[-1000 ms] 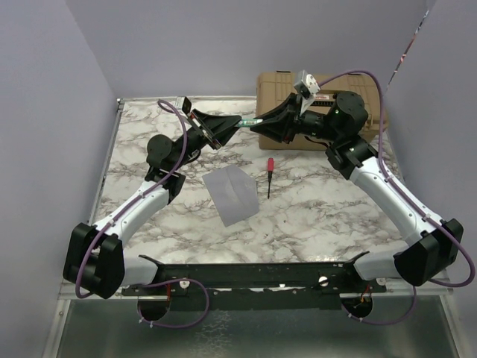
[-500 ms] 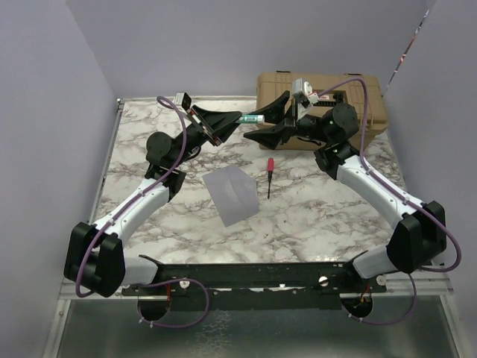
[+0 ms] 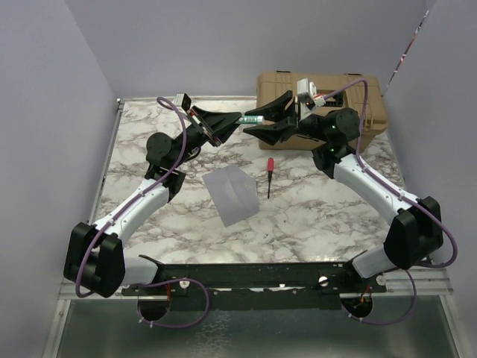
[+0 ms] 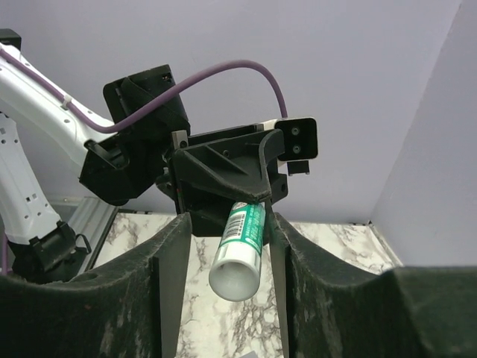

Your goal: Place the letter into the envelope and seal it

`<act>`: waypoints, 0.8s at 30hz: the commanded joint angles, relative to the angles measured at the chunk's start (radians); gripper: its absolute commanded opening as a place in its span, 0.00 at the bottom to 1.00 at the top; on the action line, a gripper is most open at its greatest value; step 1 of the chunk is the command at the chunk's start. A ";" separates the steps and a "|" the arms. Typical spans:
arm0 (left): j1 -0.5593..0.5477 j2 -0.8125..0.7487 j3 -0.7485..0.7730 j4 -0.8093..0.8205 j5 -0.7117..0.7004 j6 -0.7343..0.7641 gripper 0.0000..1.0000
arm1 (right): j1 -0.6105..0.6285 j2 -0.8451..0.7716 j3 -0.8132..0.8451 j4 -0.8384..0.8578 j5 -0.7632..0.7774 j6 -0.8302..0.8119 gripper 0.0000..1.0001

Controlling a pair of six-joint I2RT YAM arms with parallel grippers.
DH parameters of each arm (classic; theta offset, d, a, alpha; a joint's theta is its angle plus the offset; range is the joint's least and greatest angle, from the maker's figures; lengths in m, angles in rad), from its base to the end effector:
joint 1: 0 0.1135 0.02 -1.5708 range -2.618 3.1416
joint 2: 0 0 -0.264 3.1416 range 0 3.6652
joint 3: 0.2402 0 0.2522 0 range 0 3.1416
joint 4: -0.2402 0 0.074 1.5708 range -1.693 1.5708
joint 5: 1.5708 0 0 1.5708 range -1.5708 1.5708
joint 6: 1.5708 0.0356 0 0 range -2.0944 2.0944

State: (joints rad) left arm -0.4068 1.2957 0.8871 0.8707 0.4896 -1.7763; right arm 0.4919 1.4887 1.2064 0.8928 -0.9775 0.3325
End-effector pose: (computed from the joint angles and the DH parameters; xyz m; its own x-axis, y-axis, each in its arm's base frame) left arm 0.2609 -0.1306 0.3723 -0.8039 -0.5944 -0.0226 0.2507 -0.3041 -0.9191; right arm 0.2745 0.1806 0.4198 0.1960 0.3121 -0.9296 -0.9805 0.0742 -0.1818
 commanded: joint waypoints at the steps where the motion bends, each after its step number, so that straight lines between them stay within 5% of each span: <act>1: 0.005 -0.032 -0.003 0.020 0.001 -0.001 0.00 | 0.013 0.026 0.030 0.010 -0.027 -0.011 0.47; 16: 0.003 -0.048 -0.022 0.021 0.002 -0.001 0.00 | 0.068 0.036 0.042 -0.012 0.047 -0.096 0.43; 24: 0.003 -0.063 -0.031 0.021 -0.010 -0.007 0.00 | 0.085 0.039 0.044 -0.014 0.083 -0.109 0.20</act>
State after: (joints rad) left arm -0.4053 1.2621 0.8719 0.8726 0.4881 -1.7767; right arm 0.5549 1.5139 1.2251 0.8753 -0.9066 0.2356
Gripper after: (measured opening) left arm 0.202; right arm 0.251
